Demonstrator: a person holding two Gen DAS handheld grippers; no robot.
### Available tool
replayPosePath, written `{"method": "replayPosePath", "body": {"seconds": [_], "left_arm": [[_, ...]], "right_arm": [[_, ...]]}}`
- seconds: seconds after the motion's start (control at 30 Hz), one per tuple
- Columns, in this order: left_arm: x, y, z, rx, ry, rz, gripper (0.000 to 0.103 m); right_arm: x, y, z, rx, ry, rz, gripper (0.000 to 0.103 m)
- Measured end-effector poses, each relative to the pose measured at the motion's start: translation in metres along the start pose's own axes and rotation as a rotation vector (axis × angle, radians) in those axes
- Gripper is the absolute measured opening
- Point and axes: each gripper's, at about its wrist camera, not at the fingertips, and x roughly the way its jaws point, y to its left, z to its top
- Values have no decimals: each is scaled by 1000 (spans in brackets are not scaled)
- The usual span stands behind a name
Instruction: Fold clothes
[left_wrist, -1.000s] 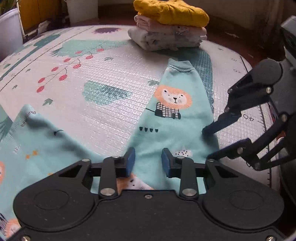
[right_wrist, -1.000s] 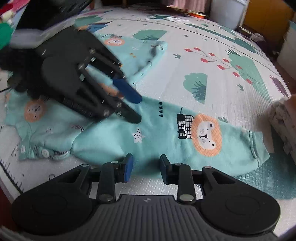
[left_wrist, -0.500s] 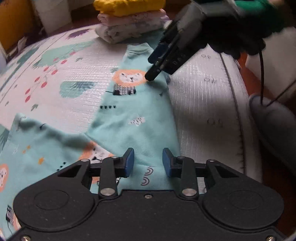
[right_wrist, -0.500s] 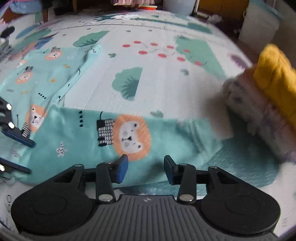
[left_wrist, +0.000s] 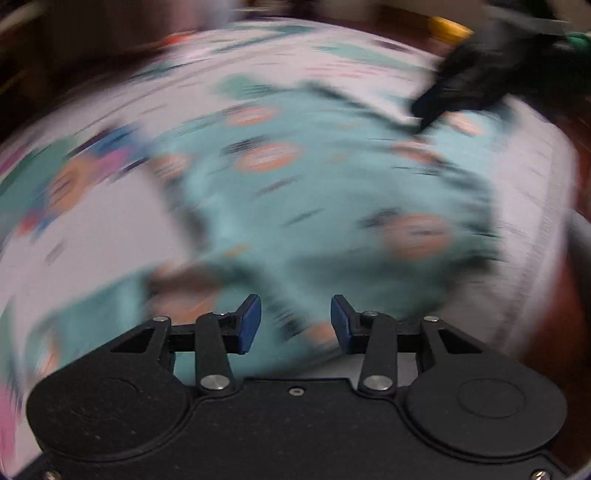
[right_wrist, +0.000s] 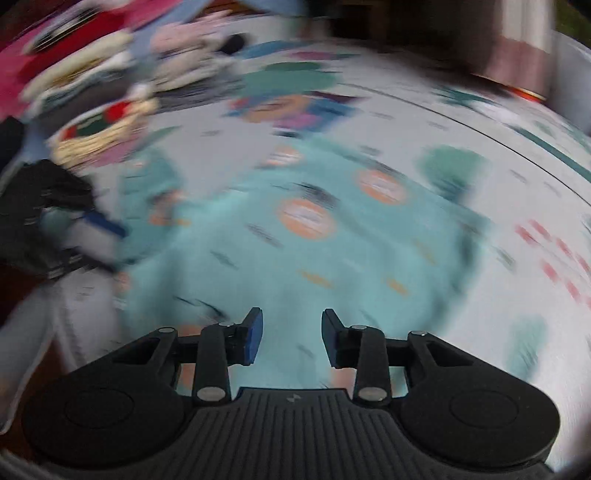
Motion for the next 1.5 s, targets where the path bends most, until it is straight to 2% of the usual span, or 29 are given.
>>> {"method": "replayPosePath", "body": {"seconds": [0.07,0.17,0.27,0.37,0.5,0.53,0.57,0.6,0.73,0.8,0.83,0.93,1.03,1.1,1.17,1.27,1.4,1.5], "left_arm": [[-6,30,-15,-143,-15,98,40],[-18,90,-29,-376,-65,229,39],[-21,136,-28,-436,-119,281,38],[-9,151,-9,-317,-142,169,38],[21,154,17,-116,-133,49,40],[28,157,20,-72,-104,51,40],[31,164,20,-46,-84,87,40],[31,175,17,-71,-77,126,39],[11,236,-23,-445,-93,199,42],[7,252,-48,-590,-85,213,43],[6,259,-59,-657,-82,212,43],[10,264,-78,-784,-127,137,42],[18,261,-81,-831,-174,94,41],[22,257,-77,-854,-196,102,27],[23,252,-75,-870,-197,90,4],[-4,236,-78,-867,-217,146,3],[-53,224,-95,-979,-228,225,3],[-37,217,-102,-929,-171,248,5]], "right_arm": [[8,26,31,-132,23,59,32],[29,58,62,-250,57,140,32],[61,100,73,-392,39,160,32],[89,132,70,-390,8,181,32],[116,170,58,-366,-27,152,30],[119,175,56,-337,-32,136,30],[124,178,55,-305,-28,115,30],[129,181,54,-274,-26,96,30],[132,175,53,-179,-58,44,30],[130,168,53,-147,-88,22,30],[128,163,53,-133,-109,13,30],[120,139,52,-43,-165,-23,30],[118,110,48,53,-182,-69,30],[121,87,44,161,-170,-95,30],[129,73,37,229,-148,-128,30],[134,75,29,202,-153,-175,23],[136,81,23,186,-171,-216,23],[136,85,21,181,-182,-248,23]]}}
